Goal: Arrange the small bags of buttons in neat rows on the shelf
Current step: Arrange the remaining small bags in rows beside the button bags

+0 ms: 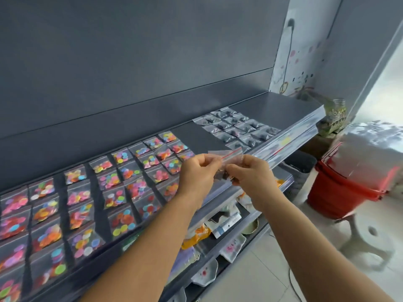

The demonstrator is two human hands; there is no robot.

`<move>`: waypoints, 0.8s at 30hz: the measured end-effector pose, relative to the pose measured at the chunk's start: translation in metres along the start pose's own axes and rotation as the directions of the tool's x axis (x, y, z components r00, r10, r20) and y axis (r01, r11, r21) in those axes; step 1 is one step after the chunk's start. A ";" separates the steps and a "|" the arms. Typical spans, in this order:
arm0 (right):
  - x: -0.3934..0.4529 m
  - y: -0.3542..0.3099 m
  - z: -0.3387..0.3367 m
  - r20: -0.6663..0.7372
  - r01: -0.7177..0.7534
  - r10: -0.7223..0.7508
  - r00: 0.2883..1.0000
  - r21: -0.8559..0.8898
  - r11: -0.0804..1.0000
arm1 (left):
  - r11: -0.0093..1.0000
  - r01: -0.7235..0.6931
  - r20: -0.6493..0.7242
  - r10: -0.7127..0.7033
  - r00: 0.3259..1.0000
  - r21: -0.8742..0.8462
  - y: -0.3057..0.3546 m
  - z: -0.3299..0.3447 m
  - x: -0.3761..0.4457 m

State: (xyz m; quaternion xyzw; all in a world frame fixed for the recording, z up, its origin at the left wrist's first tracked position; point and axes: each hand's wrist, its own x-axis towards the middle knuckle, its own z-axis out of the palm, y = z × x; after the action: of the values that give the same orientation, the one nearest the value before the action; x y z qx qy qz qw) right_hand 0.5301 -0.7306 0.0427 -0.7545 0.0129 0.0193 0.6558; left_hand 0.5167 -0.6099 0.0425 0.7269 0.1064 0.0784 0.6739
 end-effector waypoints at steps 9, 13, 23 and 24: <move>0.129 -0.011 -0.048 -0.113 0.029 -0.032 0.993 -0.027 0.999 | 0.996 -0.046 0.142 0.035 0.989 0.074 0.014 0.069 0.124; 0.172 -0.015 -0.062 -0.140 0.017 -0.019 0.990 -0.015 1.000 | 0.997 -0.044 0.203 0.029 0.979 0.068 0.019 0.089 0.165; 0.285 -0.010 -0.069 -0.010 0.007 -0.008 1.000 -0.089 0.996 | 0.983 -0.045 0.030 0.040 0.999 0.179 0.011 0.127 0.255; 0.300 -0.007 -0.071 0.018 -0.007 0.008 1.000 -0.080 0.997 | 0.983 -0.032 0.001 0.032 0.999 0.183 0.008 0.133 0.266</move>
State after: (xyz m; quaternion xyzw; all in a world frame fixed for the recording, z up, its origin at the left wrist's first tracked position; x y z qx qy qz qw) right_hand 0.8313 -0.7982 0.0459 -0.7799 0.0088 0.0294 0.6252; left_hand 0.8076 -0.6690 0.0322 0.7872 0.1021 0.0797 0.6029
